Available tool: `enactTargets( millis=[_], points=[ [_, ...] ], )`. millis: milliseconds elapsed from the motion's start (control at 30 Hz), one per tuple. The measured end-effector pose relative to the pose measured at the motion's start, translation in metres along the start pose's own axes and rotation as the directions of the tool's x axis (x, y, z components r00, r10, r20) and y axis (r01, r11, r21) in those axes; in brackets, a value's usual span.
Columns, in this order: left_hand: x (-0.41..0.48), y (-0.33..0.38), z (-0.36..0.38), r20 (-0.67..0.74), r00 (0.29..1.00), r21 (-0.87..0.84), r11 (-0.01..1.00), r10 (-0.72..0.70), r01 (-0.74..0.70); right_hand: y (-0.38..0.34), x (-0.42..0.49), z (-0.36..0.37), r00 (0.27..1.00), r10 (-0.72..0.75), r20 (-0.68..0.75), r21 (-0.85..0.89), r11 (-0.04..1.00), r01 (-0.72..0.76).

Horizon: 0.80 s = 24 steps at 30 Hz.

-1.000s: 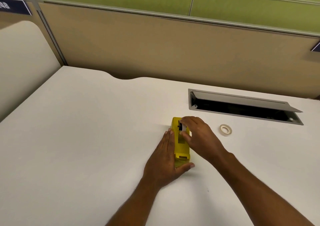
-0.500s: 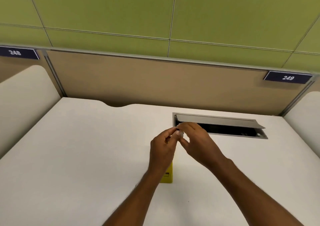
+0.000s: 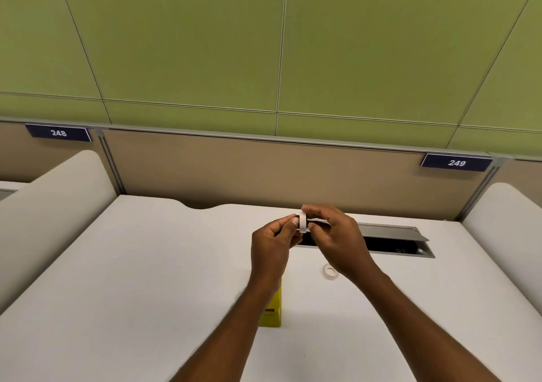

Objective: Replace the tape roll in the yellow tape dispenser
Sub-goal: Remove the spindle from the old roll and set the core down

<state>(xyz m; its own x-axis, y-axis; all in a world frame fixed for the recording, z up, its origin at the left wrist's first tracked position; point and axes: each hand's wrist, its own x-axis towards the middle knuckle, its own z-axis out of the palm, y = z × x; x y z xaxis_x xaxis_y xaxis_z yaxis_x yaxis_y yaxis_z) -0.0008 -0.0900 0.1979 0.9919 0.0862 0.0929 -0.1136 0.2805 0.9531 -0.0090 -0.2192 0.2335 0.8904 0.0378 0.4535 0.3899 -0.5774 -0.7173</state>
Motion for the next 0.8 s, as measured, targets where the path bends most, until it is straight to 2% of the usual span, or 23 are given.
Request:
enactTargets(
  millis=[167, 600, 800],
  points=[
    [-0.001, 0.007, 0.010, -0.021, 1.000, 0.000, 1.000, 0.017, -0.018, 0.002, 0.004, -0.007, 0.985, 0.171, -0.028, 0.223, 0.961, -0.160],
    [0.002, 0.001, 0.022, -0.035, 0.997, 0.100, 0.992, 0.074, -0.070, 0.025, 0.019, -0.010, 0.982, 0.157, 0.106, 0.318, 0.930, -0.183],
    [0.021, 0.000, 0.016, 0.030, 0.999, 0.098, 0.995, 0.032, -0.035, 0.033, 0.024, -0.003, 0.973, 0.217, 0.083, 0.389, 0.892, -0.232]
  ],
)
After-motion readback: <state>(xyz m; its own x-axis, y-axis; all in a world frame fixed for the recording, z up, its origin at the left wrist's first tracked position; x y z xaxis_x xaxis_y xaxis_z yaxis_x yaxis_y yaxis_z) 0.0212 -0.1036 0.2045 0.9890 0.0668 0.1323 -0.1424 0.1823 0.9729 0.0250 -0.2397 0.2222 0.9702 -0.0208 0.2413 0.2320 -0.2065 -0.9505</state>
